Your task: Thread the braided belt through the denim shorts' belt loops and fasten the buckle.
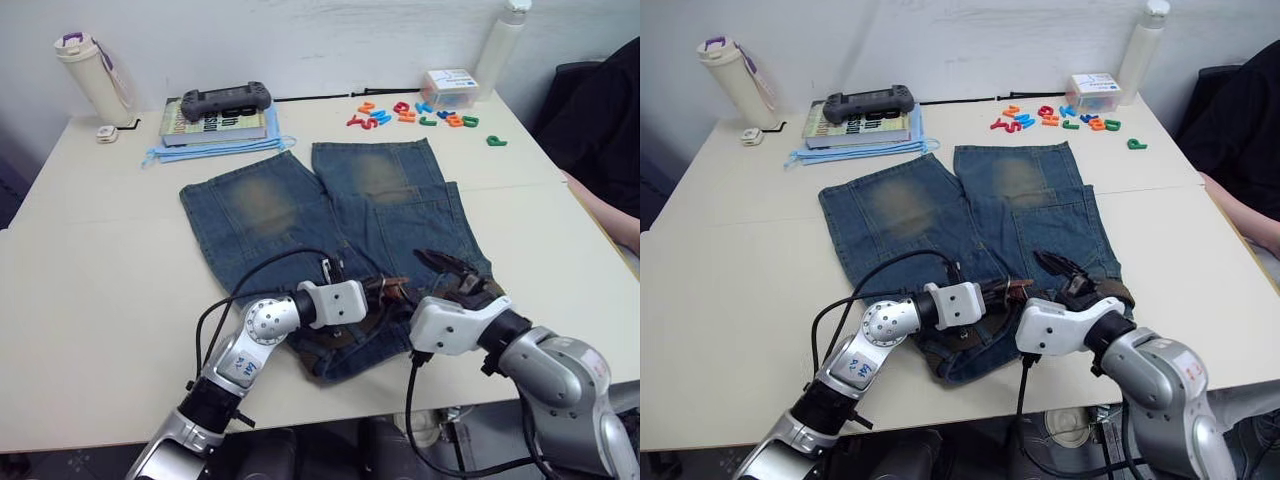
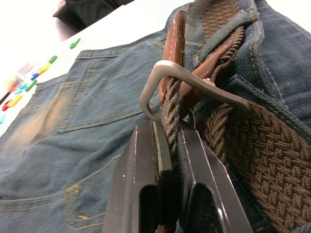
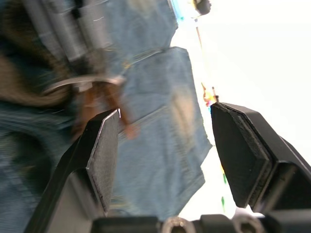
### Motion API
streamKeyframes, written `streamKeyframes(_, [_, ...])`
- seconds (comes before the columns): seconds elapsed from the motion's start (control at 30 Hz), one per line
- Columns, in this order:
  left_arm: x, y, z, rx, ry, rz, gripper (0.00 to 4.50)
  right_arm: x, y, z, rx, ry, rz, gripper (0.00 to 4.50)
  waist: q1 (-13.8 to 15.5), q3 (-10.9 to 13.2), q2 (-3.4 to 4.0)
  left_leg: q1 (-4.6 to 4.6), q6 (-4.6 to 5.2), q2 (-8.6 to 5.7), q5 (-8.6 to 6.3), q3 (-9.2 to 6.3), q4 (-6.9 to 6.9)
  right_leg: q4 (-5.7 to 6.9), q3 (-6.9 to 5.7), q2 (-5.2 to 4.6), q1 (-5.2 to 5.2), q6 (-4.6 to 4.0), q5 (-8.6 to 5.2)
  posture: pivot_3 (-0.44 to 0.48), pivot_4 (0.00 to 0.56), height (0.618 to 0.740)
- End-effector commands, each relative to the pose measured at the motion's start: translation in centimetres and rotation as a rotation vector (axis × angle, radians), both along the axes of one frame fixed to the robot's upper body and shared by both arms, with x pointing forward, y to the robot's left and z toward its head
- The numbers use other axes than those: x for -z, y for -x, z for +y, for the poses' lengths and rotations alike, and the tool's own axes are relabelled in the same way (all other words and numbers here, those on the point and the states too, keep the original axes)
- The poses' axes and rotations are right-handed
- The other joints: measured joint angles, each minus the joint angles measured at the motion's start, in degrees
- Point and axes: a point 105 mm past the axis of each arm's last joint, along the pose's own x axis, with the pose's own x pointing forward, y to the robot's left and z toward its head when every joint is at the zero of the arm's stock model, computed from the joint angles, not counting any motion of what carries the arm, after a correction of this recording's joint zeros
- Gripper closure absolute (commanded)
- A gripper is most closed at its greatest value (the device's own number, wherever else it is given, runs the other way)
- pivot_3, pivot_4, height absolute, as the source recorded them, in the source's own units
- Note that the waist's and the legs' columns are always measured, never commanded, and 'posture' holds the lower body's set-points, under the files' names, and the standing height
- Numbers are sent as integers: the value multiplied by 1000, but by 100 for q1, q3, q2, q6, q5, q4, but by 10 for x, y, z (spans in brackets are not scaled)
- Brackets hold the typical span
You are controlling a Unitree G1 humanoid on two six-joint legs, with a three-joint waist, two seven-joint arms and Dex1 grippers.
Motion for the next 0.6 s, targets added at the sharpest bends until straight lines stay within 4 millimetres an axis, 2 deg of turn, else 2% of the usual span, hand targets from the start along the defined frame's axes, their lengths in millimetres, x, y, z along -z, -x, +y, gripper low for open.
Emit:
streamKeyframes(0.03, [-4,8,-6,43,24,-10,4500,-11,3,6,-43,31,-69,1285,0,0,0,0,0,1,0,0,0,0,0,1,0,0,0,0,150,730])
streamKeyframes(0.27, [-4,9,-6,45,23,-8,4500,4,3,2,-49,129,-44,1285,4,1,-1,0,0,-1,0,1,1,-1,0,-1,1,0,0,0,150,730])
streamKeyframes(0.6, [-4,9,-7,47,20,-12,4500,15,4,-1,-40,148,-18,1285,4,1,-1,0,1,-1,0,1,3,0,1,0,1,0,0,0,150,730])
